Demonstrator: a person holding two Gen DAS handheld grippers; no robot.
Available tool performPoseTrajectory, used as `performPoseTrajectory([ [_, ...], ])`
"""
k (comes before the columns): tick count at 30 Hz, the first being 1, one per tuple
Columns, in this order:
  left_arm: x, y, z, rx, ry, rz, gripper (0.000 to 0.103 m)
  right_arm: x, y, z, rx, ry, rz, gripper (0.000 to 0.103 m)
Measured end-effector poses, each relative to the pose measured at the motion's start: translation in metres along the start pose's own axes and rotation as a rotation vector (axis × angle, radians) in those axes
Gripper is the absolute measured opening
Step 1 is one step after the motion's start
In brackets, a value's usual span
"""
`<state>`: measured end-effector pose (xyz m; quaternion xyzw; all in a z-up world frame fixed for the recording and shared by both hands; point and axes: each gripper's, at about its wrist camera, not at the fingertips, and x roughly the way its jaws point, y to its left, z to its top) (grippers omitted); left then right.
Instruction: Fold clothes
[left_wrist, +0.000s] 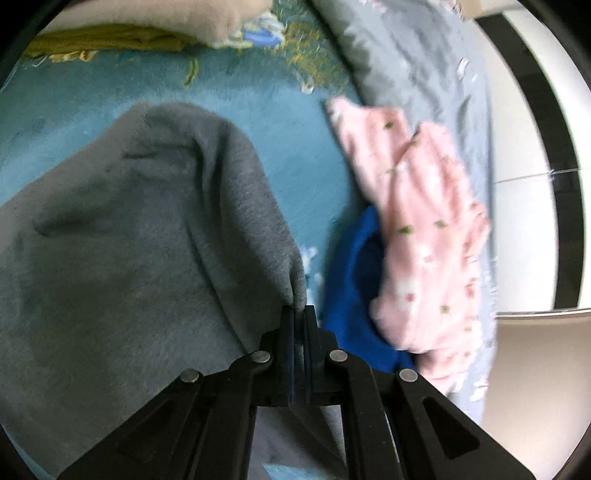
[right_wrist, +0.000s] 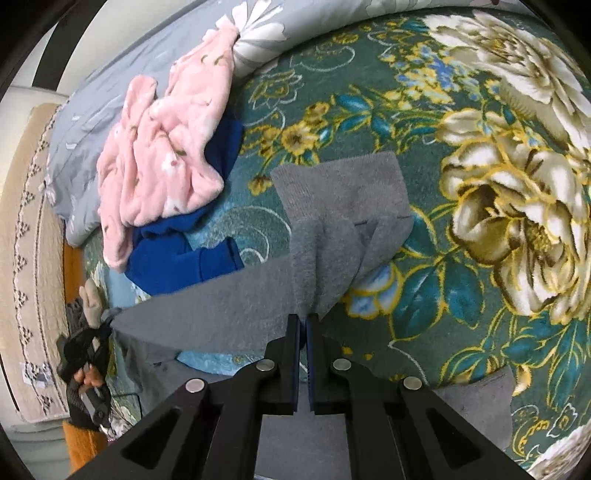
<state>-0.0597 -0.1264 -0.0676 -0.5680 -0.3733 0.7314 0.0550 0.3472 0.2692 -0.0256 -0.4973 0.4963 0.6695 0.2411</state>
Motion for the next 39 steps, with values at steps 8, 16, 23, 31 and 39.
performPoseTrajectory([
  [8, -0.065, 0.051, -0.033, -0.044, -0.055, -0.043, 0.003, -0.017, 0.004, -0.017, -0.002, -0.016, 0.022, 0.003],
  [16, -0.103, 0.079, -0.067, -0.017, -0.120, -0.043, 0.003, -0.032, -0.004, -0.064, -0.028, -0.024, 0.056, 0.003],
  [23, -0.117, 0.102, -0.082, -0.027, -0.193, 0.000, 0.003, -0.040, -0.015, -0.108, -0.064, -0.001, 0.050, 0.003],
  [31, -0.150, 0.150, -0.119, -0.124, -0.213, 0.063, 0.003, -0.037, -0.028, -0.139, -0.079, 0.039, 0.023, 0.003],
  [39, -0.147, 0.183, -0.133, -0.216, -0.141, 0.189, 0.003, -0.025, -0.043, -0.163, -0.084, 0.121, -0.020, 0.003],
])
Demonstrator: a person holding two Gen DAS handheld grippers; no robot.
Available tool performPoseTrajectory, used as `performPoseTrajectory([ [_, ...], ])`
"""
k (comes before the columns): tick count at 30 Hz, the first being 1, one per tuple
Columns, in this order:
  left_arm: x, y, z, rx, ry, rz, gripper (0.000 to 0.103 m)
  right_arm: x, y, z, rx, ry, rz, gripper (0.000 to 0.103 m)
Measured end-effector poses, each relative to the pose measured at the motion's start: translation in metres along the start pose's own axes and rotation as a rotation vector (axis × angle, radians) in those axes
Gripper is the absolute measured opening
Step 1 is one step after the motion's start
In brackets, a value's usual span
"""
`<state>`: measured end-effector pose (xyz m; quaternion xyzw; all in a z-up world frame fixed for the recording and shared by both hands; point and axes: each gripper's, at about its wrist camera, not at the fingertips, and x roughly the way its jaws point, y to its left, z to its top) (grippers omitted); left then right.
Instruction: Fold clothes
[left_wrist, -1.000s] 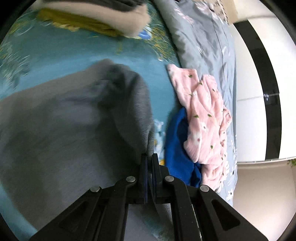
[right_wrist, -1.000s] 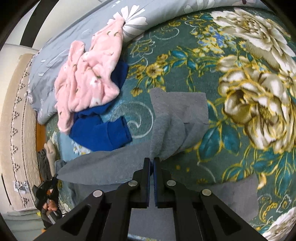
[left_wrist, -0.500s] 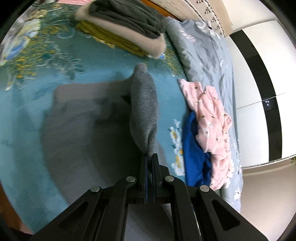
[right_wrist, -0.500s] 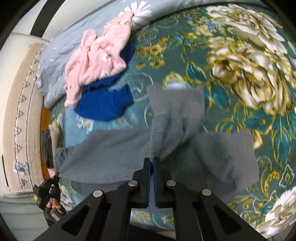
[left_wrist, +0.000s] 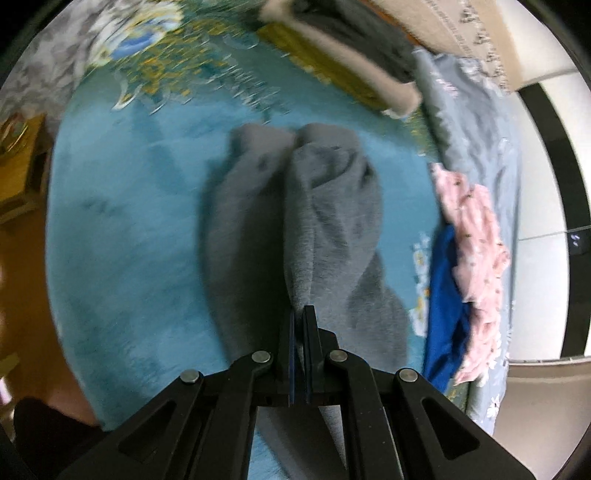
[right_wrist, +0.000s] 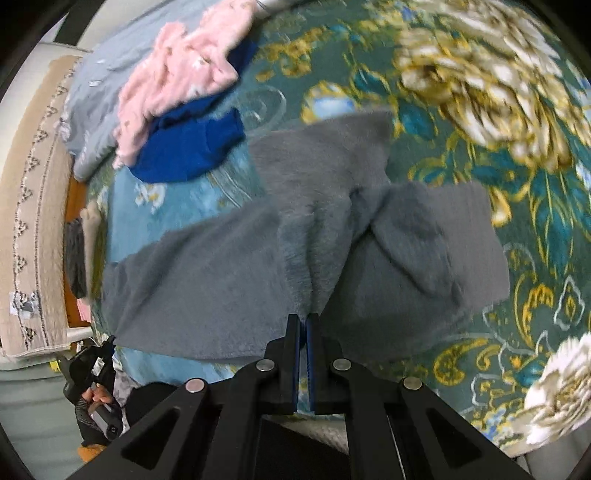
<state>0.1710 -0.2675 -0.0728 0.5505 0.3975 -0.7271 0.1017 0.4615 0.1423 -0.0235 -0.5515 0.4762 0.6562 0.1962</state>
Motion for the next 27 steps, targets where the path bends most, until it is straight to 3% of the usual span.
performPoseTrajectory([
  [9, 0.021, 0.020, 0.002, -0.056, 0.107, 0.107, 0.003, 0.041, -0.035, -0.012, 0.052, 0.071, -0.022, 0.004],
  [14, 0.034, 0.025, 0.004, -0.074, 0.159, 0.084, 0.004, 0.038, -0.049, -0.012, 0.076, 0.047, 0.000, 0.008],
  [16, 0.036, 0.028, 0.004, -0.085, 0.175, 0.075, 0.004, 0.031, -0.054, -0.010, 0.078, 0.015, 0.005, 0.015],
  [18, 0.036, 0.031, 0.004, -0.099, 0.183, 0.068, 0.004, 0.025, -0.063, -0.009, 0.097, -0.025, 0.003, 0.049],
  [27, 0.032, 0.035, 0.004, -0.101, 0.178, 0.062, 0.004, 0.019, -0.123, -0.006, 0.394, -0.102, 0.126, 0.050],
])
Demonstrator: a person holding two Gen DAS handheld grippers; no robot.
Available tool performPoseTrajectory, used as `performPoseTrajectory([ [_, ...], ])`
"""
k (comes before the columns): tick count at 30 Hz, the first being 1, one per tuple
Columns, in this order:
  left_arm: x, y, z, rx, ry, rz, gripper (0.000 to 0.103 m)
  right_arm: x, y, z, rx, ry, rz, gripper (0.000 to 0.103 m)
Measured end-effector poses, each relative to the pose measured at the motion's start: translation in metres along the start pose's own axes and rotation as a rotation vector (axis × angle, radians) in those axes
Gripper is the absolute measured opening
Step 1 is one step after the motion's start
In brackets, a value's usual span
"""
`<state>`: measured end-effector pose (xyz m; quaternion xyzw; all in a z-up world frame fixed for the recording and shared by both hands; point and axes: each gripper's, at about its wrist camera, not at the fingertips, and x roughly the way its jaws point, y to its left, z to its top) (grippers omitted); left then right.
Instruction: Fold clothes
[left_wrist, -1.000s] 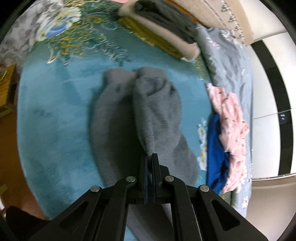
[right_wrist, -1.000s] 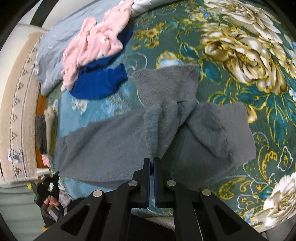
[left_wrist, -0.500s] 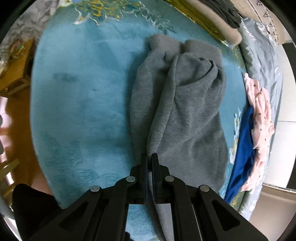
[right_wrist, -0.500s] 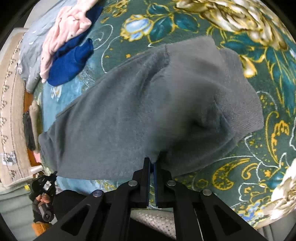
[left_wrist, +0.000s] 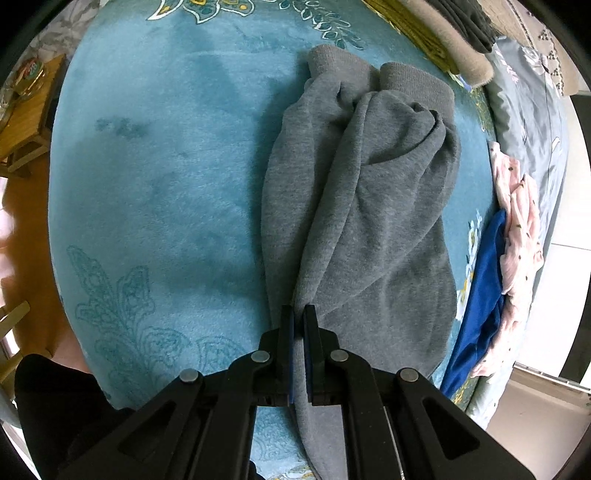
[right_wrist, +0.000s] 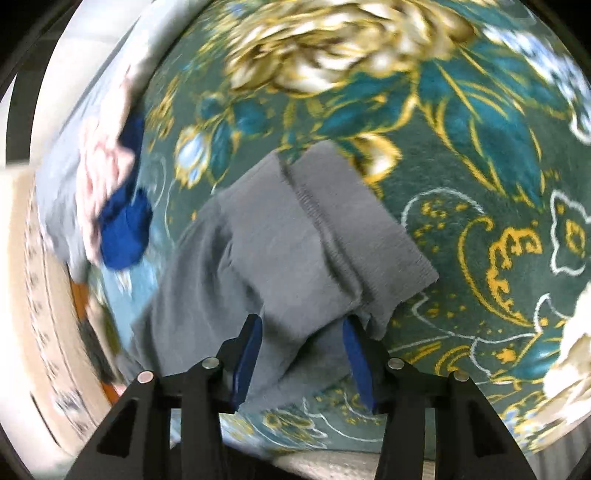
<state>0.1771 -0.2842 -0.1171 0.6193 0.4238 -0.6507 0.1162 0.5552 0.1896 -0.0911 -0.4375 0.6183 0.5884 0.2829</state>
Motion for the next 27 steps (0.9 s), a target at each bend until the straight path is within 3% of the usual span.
performPoseTrajectory([
  [5, -0.004, 0.004, 0.000, -0.004, -0.009, -0.014, 0.004, -0.008, 0.007, 0.005, 0.024, -0.039, -0.011, 0.040],
  [11, -0.004, 0.004, -0.008, 0.003, -0.011, -0.021, 0.004, -0.011, 0.009, 0.017, 0.041, -0.039, -0.023, 0.038],
  [13, -0.004, 0.004, -0.009, 0.002, -0.010, -0.025, 0.004, -0.006, 0.006, 0.020, 0.083, -0.041, -0.030, 0.026],
  [14, -0.004, 0.004, -0.009, 0.002, -0.009, -0.027, 0.004, -0.005, 0.008, 0.022, 0.087, -0.035, -0.043, 0.012],
  [15, -0.004, 0.003, -0.010, 0.004, -0.008, -0.030, 0.004, -0.004, 0.010, 0.023, 0.083, -0.030, -0.055, 0.007],
  [19, -0.005, 0.001, -0.012, 0.038, -0.003, -0.060, 0.004, -0.030, 0.045, 0.021, -0.118, -0.082, -0.084, 0.006],
  [22, -0.007, -0.002, -0.014, 0.075, 0.005, -0.079, 0.004, -0.075, 0.083, 0.000, -0.351, -0.242, -0.069, 0.006],
  [24, -0.003, -0.002, -0.015, 0.080, 0.030, -0.066, 0.004, -0.080, 0.087, -0.010, -0.433, -0.274, -0.125, 0.005],
  [27, -0.001, -0.001, -0.012, 0.080, 0.051, -0.046, 0.004, -0.052, 0.048, 0.000, -0.292, -0.202, -0.158, 0.006],
])
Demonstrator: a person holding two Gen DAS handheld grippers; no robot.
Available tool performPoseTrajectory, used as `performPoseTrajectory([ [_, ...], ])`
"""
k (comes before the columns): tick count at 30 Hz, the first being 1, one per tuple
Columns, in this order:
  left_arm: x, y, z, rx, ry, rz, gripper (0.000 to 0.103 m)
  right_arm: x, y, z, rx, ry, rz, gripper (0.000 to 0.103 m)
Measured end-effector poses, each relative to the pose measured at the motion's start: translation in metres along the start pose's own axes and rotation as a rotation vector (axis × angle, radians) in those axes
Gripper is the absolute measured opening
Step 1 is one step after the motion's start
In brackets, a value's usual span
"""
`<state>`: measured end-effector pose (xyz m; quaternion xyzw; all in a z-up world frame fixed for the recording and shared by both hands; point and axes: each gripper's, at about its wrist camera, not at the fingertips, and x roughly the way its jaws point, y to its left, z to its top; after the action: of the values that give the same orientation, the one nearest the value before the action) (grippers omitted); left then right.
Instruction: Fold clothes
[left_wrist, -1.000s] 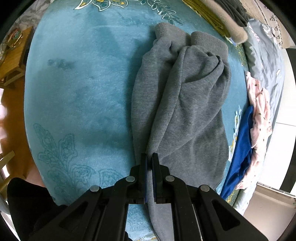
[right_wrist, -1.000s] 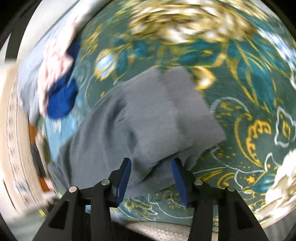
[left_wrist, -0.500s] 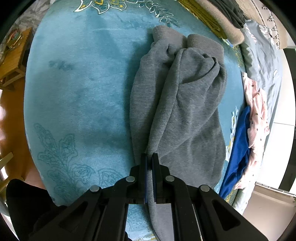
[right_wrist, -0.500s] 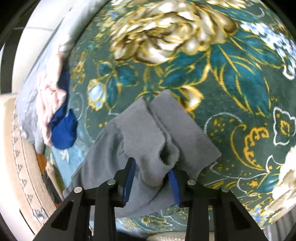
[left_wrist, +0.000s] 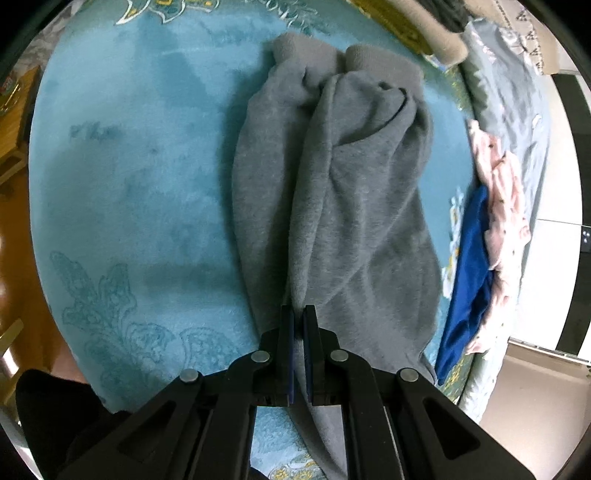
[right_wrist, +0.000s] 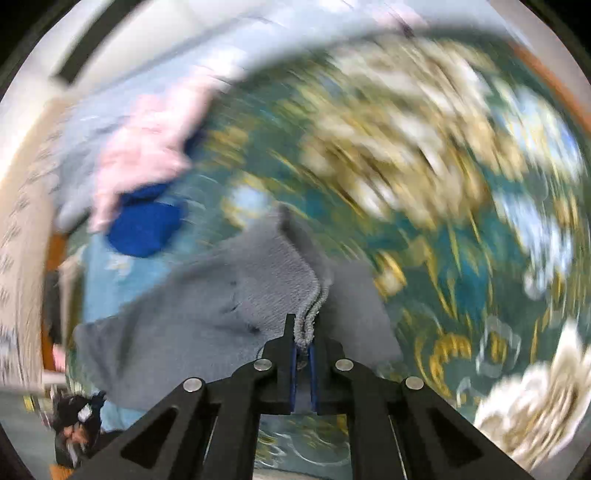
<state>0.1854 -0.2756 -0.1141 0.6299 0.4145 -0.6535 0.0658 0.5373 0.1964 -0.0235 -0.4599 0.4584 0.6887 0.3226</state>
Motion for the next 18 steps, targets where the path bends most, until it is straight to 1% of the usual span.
performPoseTrajectory([
  [3, 0.000, -0.003, 0.000, 0.005, -0.003, 0.008, 0.004, 0.037, -0.037, -0.006, 0.156, 0.089, -0.025, 0.005],
  [7, 0.002, -0.003, -0.002, -0.011, -0.020, 0.020, 0.004, 0.027, -0.033, -0.008, 0.107, 0.075, -0.022, 0.005],
  [12, -0.002, -0.016, -0.007, 0.062, -0.055, 0.054, 0.002, 0.030, -0.041, -0.014, 0.115, 0.094, -0.035, 0.005],
  [15, -0.002, -0.014, -0.005, 0.063, -0.040, 0.058, 0.001, 0.031, -0.045, -0.019, 0.118, 0.099, -0.048, 0.005],
  [18, 0.002, -0.011, -0.004, 0.044, -0.003, 0.068, 0.001, 0.032, -0.044, -0.016, 0.102, 0.096, -0.059, 0.005],
])
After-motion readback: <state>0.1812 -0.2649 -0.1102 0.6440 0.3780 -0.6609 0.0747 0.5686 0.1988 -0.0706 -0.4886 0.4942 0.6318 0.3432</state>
